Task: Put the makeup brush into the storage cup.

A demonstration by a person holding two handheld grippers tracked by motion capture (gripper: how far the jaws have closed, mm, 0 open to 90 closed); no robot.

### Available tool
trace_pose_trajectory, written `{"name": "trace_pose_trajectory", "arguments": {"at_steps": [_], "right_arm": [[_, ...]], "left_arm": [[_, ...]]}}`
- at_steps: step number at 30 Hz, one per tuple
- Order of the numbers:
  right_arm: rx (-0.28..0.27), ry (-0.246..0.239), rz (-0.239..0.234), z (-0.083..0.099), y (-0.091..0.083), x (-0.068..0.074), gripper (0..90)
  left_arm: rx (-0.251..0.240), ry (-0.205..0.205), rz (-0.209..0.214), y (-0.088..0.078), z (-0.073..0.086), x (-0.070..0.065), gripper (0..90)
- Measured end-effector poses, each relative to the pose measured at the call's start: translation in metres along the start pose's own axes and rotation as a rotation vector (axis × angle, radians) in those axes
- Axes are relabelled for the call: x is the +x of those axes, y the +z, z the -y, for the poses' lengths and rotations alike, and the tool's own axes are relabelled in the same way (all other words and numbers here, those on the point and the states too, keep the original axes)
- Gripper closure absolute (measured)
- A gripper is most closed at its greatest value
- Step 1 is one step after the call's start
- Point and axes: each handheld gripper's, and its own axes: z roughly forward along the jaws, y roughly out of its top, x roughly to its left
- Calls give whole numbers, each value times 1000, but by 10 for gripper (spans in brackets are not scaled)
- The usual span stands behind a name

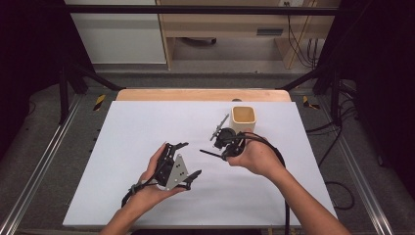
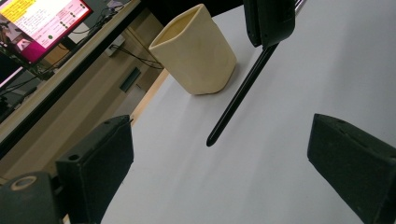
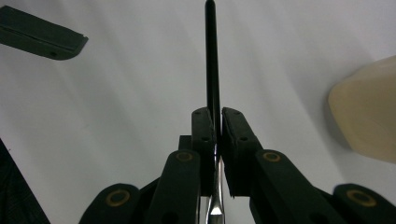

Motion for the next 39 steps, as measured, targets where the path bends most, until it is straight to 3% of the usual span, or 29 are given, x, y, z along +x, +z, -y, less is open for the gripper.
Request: {"name": "trace_pose_trajectory", "arguments": {"at_steps": [12, 22, 24, 27, 32, 39], "right_arm": [[-1, -20, -12, -7, -8, 4, 841], [17, -28, -23, -11, -9, 7, 842], [17, -29, -25, -11, -9, 7, 842], [17, -31, -31, -12, -8, 8, 842], [29, -25, -36, -15, -9, 12, 841], [31, -59, -38, -20, -13, 16, 841]], "left_arm": [[14, 16, 10, 7, -5, -1, 133], [48, 96, 10, 14, -6, -4, 205], [41, 78, 17, 16, -5, -5, 210], [41, 87, 16, 17, -5, -4, 249], [70, 140, 30, 20, -6, -5, 338], [67, 164, 36, 26, -7, -13, 438]]}}
